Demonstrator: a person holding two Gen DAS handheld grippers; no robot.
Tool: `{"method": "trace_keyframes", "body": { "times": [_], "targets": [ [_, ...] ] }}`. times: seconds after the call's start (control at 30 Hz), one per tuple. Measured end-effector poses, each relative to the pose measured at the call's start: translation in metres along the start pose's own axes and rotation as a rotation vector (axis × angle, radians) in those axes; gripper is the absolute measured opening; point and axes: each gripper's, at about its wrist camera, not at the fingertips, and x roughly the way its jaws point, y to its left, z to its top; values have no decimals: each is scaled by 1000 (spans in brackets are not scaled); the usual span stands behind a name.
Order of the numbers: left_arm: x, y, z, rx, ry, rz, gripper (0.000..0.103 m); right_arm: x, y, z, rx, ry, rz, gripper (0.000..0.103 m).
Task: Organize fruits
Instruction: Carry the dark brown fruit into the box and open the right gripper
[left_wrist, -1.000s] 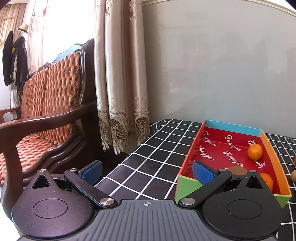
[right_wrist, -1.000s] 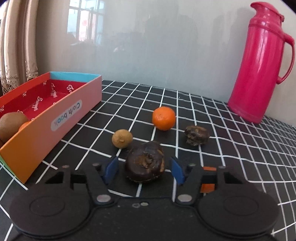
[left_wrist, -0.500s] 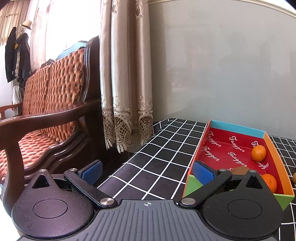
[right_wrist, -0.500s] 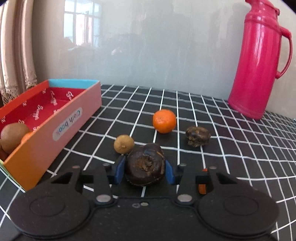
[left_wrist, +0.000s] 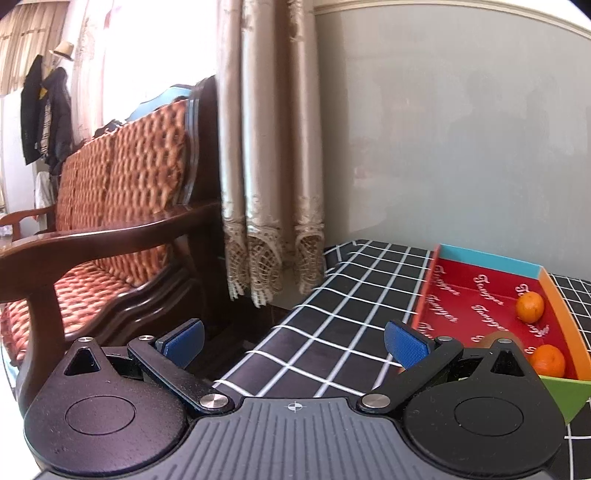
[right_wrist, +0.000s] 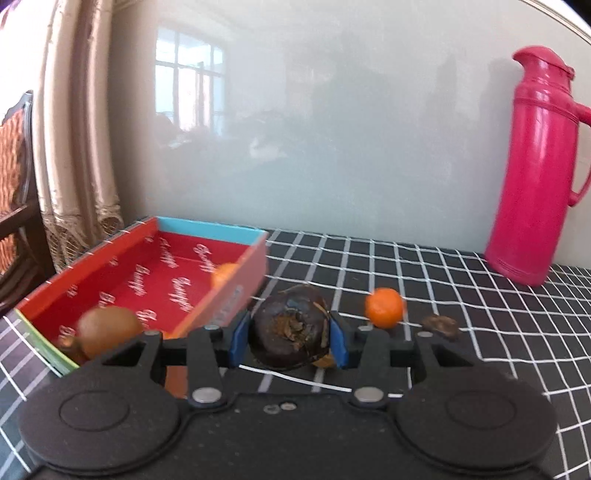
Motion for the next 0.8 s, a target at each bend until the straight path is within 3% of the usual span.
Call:
{"method": "trace_keyframes", "body": {
  "times": [0.5, 0.53, 0.63, 0.8],
  "targets": [
    [5, 30, -7, -9, 24, 5, 103, 2, 80, -2, -98, -62, 164, 44],
    [5, 30, -7, -11, 25, 2, 103, 3, 83, -3, -110, -57, 162, 46],
    [5, 29, -6, -12, 23, -4, 103, -4, 78, -3, -101, -97, 136, 69],
    [2, 21, -5, -9, 16, -19, 103, -11, 55, 3, -69, -122, 92, 67]
  ]
}}
